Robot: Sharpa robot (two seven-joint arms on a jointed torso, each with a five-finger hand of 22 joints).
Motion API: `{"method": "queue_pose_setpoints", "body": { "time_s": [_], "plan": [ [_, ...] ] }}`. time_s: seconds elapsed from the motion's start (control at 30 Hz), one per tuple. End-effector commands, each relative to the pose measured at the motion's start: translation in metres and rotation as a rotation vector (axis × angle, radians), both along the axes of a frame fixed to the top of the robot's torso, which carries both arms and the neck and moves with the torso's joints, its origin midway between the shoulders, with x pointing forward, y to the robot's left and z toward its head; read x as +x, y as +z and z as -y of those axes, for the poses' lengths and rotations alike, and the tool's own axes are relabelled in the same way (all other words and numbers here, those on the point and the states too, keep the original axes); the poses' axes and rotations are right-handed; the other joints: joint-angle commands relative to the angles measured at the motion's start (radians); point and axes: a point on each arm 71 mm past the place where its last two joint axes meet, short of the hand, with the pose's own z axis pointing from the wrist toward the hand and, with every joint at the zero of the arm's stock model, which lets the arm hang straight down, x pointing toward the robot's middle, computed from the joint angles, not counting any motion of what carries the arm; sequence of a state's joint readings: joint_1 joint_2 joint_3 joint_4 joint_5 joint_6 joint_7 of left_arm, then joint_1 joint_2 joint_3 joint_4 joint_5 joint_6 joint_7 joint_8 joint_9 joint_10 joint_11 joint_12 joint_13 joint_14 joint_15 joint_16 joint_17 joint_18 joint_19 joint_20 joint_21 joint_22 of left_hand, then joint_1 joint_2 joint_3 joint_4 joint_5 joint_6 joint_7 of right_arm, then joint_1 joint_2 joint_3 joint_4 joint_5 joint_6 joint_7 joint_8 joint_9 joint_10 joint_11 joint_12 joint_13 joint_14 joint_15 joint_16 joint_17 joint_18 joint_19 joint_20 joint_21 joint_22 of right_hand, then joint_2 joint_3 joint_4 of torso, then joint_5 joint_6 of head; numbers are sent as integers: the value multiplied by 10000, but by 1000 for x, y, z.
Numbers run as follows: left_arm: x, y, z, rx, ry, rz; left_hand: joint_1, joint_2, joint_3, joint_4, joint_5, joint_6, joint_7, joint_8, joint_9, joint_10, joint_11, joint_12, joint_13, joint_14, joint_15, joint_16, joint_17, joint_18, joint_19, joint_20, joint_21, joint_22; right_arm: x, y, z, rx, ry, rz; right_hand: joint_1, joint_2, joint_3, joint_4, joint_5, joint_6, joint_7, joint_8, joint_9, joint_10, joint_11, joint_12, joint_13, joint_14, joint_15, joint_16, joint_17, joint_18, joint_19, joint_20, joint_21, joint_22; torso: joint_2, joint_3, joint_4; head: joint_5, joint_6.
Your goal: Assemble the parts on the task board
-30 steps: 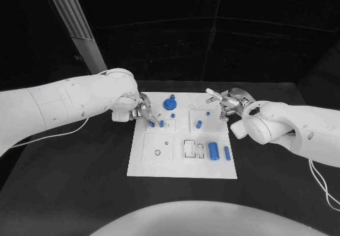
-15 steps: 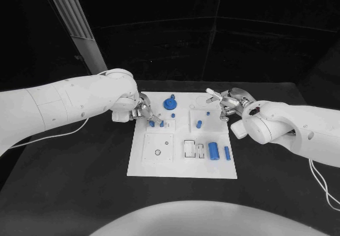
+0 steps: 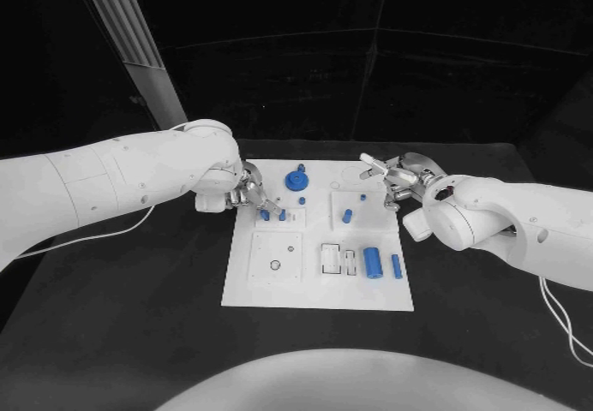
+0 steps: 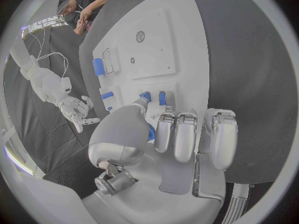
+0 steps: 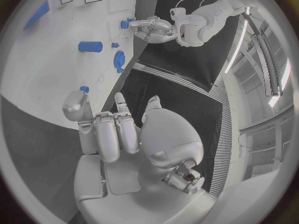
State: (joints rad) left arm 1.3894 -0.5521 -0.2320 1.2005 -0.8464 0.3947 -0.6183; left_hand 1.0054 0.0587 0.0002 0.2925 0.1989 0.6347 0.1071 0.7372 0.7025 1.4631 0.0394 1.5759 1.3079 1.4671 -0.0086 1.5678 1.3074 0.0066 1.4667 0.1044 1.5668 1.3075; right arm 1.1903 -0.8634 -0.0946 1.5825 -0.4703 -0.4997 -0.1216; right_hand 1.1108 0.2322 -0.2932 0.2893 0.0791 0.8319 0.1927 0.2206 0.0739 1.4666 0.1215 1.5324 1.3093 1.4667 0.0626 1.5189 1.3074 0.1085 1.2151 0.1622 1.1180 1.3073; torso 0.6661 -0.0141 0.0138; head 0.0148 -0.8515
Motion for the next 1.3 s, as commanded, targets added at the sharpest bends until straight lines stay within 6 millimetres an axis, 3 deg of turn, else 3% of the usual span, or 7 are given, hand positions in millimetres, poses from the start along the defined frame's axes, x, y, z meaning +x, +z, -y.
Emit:
{"method": "queue_pose_setpoints", "body": {
  "time_s": [0.03, 0.33, 0.47, 0.63, 0.73, 0.97, 1.3],
  "plan": [
    [-1, -2, 0, 65, -40, -65, 194, 39, -94, -6, 225, 14, -37, 73, 19, 1077, 28, -51, 2629, 1037, 22, 30, 2634, -66, 1041, 69, 40, 2632, 0, 1, 0, 7, 31, 87, 16, 102, -55, 4, 54, -85, -18, 46, -15, 539, -56, 36, 2130, 433, -72, 63, 1890, 45, 78, 22, 25, 981, -2, -1, 5, -8, 11],
    [0, -2, -2, 136, -158, 66, 715, 95, -351, -3, 1810, -26, -75, 108, 3, 1077, -5, -51, 2629, 1037, -10, 30, 2634, -66, 1041, 42, 40, 2632, 0, 1, -1, 4, 30, 74, 16, 102, -55, 4, 54, -85, -18, 46, -15, 539, -56, 36, 2130, 433, -72, 63, 1890, 45, 78, 22, 25, 981, -1, 2, 8, -2, 15],
    [0, -2, -2, 156, -206, 98, 1107, 28, -249, -3, 3744, -40, -117, 59, -49, 1077, -47, -51, 2629, 1037, -50, 30, 2634, -66, 1041, 7, 40, 2632, 0, 1, -1, 4, 35, 70, 16, 102, -55, 4, 54, -85, -18, 46, -15, 539, -56, 36, 2130, 433, -72, 63, 1890, 45, 78, 22, 25, 981, -1, -2, 2, -4, 15],
    [0, -2, -2, 163, -230, 105, 1202, -8, -225, -10, 3996, -25, -125, 53, -68, 1077, -53, -51, 2629, 1037, -52, 30, 2634, -66, 1041, 4, 40, 2632, 0, 1, -1, 0, 25, 65, 28, 119, -55, 4, 54, -87, -19, 51, -16, 541, -56, 37, 2131, 433, -73, 64, 1890, 44, 84, 21, 27, 985, 4, -1, 1, 0, 18],
    [0, -2, -2, 154, -237, 110, 1362, -90, -127, -1, 4944, -24, -139, 29, -99, 1077, -69, -51, 2629, 1037, -70, 30, 2634, -66, 1041, -10, 40, 2632, 0, 1, 0, -4, 19, 60, 28, 119, -55, 4, 54, -87, -19, 51, -16, 541, -56, 37, 2131, 433, -73, 64, 1890, 44, 84, 21, 27, 985, -1, -1, 3, -6, 14],
    [1, -2, -2, 123, -253, 116, 1308, -160, -146, 12, 5039, -17, -125, 20, -114, 1077, -61, -51, 2629, 1037, -66, 30, 2634, -66, 1041, -12, 40, 2632, 1, 1, -1, -10, 21, 46, 34, 126, -54, 3, 54, -87, -19, 53, -16, 541, -56, 38, 2130, 438, -73, 68, 1895, 43, 91, 21, 34, 989, 1, -1, 7, -12, 11],
    [1, -1, -3, 53, -258, 149, 815, -126, -347, 11, 3661, 30, -91, 11, -160, 1077, -24, -51, 2629, 1037, -33, 30, 2634, -66, 1041, 9, 40, 2632, 0, 1, 0, -31, 20, 28, 34, 126, -54, 3, 54, -87, -19, 53, -16, 541, -56, 38, 2130, 438, -73, 68, 1895, 43, 91, 21, 34, 989, 1, -1, -2, -5, 21]
  ]
}}
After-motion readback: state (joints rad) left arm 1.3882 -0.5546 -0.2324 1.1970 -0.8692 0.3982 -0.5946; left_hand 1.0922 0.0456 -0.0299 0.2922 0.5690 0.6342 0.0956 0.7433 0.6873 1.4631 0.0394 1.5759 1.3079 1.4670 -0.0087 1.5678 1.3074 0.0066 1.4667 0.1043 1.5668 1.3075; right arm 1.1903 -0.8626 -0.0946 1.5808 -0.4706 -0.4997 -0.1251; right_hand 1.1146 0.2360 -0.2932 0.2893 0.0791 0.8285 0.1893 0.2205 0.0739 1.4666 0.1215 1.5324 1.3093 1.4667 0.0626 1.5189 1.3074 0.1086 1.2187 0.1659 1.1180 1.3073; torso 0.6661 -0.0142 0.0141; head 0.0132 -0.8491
